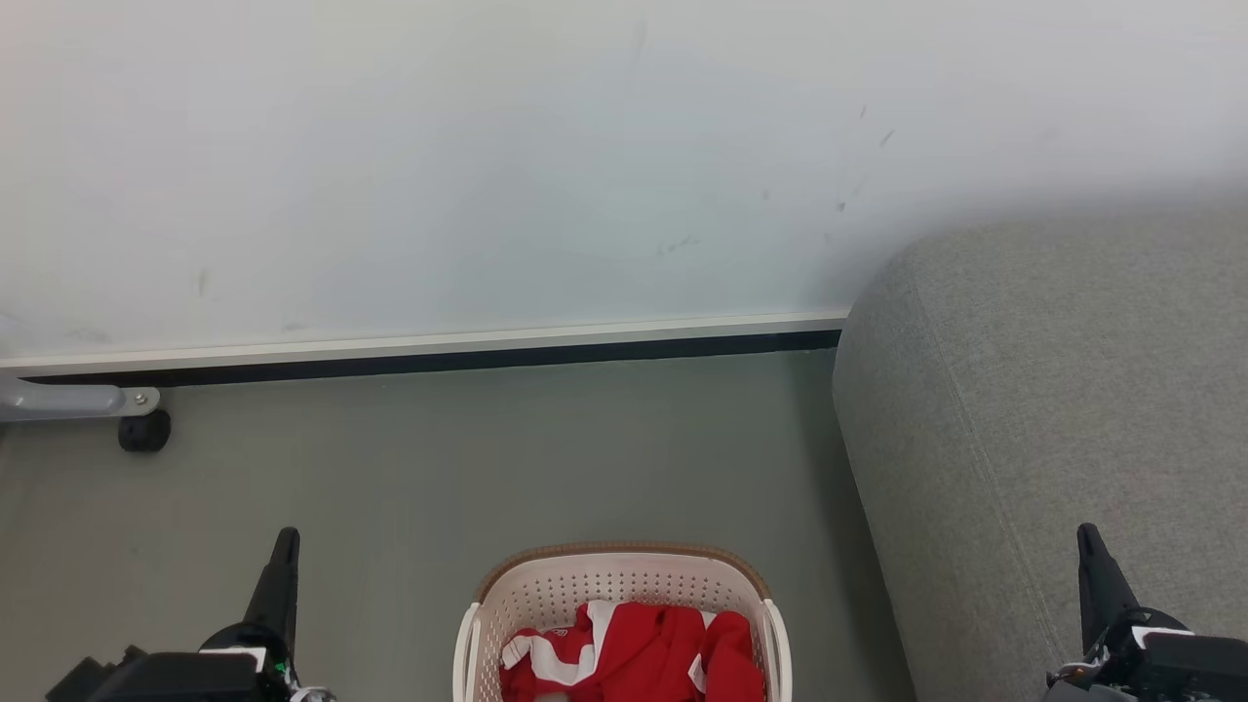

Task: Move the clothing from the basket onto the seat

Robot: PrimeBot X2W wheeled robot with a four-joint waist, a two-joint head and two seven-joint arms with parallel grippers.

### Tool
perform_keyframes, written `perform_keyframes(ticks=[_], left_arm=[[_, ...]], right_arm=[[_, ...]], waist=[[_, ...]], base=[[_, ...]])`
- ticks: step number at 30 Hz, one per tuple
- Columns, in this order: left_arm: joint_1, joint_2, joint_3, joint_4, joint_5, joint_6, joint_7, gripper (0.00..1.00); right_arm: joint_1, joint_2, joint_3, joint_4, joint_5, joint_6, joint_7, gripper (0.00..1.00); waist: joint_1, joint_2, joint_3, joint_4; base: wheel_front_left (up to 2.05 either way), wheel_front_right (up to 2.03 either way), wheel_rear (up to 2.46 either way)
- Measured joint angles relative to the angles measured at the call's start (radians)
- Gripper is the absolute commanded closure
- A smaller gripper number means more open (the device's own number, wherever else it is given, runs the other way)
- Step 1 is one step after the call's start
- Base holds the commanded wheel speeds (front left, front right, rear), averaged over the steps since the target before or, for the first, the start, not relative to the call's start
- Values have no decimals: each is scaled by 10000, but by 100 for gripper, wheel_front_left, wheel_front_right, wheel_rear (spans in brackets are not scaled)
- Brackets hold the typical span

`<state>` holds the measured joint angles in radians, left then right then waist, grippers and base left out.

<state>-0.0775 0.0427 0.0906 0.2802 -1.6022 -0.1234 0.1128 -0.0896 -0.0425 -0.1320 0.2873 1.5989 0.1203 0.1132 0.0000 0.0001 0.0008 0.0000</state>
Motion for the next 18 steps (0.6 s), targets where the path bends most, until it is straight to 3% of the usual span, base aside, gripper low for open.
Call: perform_keyframes(ticks=[18], left_arm=[[0,0,0,0,0,0,0,100]], right_arm=[[0,0,-2,0,0,0,0,100]], waist=[[0,0,0,0]], base=[[0,0,0]])
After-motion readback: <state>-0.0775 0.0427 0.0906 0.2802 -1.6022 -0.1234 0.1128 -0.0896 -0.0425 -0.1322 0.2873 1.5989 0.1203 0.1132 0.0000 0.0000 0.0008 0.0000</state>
